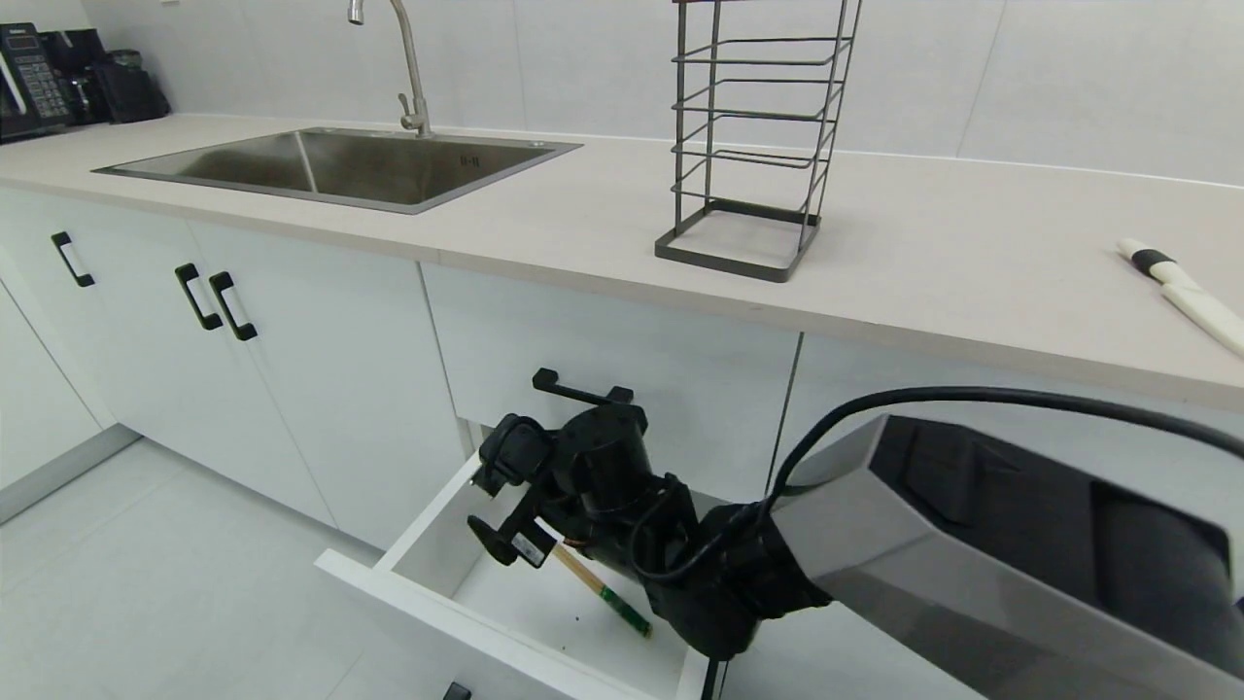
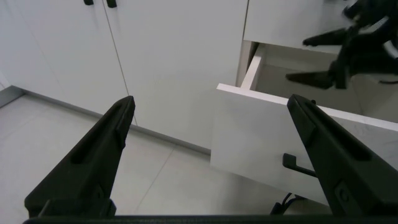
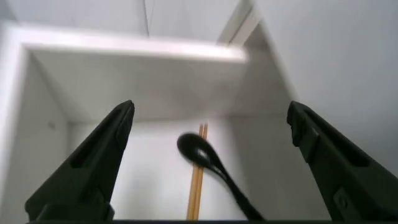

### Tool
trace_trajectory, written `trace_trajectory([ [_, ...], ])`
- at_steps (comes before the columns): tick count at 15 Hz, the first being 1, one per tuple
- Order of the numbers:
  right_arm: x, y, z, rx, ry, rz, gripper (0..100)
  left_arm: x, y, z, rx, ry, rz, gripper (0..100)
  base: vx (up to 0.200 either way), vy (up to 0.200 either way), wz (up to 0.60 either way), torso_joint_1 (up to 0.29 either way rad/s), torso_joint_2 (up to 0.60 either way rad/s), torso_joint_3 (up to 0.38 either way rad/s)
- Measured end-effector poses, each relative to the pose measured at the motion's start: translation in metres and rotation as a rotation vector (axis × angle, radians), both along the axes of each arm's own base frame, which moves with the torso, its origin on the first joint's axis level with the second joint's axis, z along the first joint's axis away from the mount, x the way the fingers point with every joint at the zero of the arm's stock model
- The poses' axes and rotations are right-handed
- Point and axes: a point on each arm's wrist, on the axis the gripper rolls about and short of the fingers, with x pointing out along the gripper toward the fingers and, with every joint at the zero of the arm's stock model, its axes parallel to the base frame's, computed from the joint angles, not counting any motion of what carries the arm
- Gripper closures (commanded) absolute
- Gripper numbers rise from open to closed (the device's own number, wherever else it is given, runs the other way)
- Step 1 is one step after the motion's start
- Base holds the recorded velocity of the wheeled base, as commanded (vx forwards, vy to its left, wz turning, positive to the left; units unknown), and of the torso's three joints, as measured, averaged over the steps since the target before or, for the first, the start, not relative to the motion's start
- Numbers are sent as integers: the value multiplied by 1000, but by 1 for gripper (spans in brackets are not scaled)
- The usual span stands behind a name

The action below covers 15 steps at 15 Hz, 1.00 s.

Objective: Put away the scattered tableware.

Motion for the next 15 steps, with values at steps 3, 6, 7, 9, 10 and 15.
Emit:
trace_trajectory([
  [3, -27, -28, 31, 20, -6, 11, 0, 0, 0, 0, 0, 0, 0, 0, 0, 0, 0, 0, 0, 0],
  [6, -57, -61, 58, 57, -4, 17, 0, 0, 0, 0, 0, 0, 0, 0, 0, 0, 0, 0, 0, 0],
  [7, -68, -71, 64, 62, 3, 26, 0, 0, 0, 0, 0, 0, 0, 0, 0, 0, 0, 0, 0, 0],
  [9, -94, -91, 72, 62, 12, 53, 0, 0, 0, 0, 0, 0, 0, 0, 0, 0, 0, 0, 0, 0],
  [10, -104, -100, 75, 65, 14, 65, 0, 0, 0, 0, 0, 0, 0, 0, 0, 0, 0, 0, 0, 0],
  [15, -123, -128, 89, 87, 10, 85, 0, 0, 0, 0, 0, 0, 0, 0, 0, 0, 0, 0, 0, 0],
])
